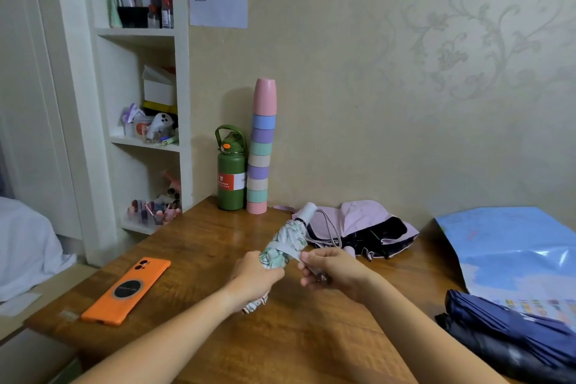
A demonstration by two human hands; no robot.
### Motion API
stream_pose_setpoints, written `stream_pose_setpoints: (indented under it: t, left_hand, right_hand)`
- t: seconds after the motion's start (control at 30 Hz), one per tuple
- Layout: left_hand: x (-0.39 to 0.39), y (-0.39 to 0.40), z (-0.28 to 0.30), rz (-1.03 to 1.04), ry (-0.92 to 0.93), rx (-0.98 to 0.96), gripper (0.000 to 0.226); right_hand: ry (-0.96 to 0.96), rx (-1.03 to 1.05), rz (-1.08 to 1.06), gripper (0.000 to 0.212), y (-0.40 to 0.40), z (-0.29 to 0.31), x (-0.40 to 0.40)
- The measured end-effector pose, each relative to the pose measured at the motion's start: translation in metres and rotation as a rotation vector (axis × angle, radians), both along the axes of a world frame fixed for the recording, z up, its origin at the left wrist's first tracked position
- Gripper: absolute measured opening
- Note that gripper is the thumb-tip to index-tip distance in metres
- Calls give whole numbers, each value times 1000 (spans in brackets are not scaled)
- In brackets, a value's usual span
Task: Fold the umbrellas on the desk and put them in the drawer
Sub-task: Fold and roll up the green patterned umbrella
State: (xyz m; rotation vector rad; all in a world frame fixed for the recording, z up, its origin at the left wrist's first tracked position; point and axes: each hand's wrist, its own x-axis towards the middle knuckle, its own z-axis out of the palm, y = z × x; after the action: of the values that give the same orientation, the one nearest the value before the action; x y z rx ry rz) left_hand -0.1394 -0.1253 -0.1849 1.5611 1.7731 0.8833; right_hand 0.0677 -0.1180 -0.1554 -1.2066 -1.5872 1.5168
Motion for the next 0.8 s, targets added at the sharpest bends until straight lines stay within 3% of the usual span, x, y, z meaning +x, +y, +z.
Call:
stream_pose_setpoints:
  t: [0.13, 0.27, 0.37, 0.5, 0.57, 0.67, 0.8]
  left_hand:
    - [-10, 0, 11, -44, -327, -123, 23]
    - [-19, -8, 15, -349, -586, -366, 33]
    - [-21, -8, 6, -573, -822, -534, 37]
    - [-27, -3, -6, -824, -1145, -721, 30]
    - [-30, -2, -8, -886, -1156, -755, 31]
    - [-32, -5, -5, -887, -988, -676, 34]
    - [-24, -8, 9, -664, -665, -433, 47]
  right_hand:
    - [49, -3, -10, 24, 1, -6, 11]
    - [-45, 102, 17, 27, -1, -16, 6]
    - [74, 140, 46, 26, -1, -21, -2]
    - [266, 14, 165, 25, 2, -18, -8]
    - [275, -9, 236, 22, 2, -17, -9]
    - [233, 54, 268, 13, -1, -19, -7]
    - [177, 71, 194, 11, -4, -20, -8]
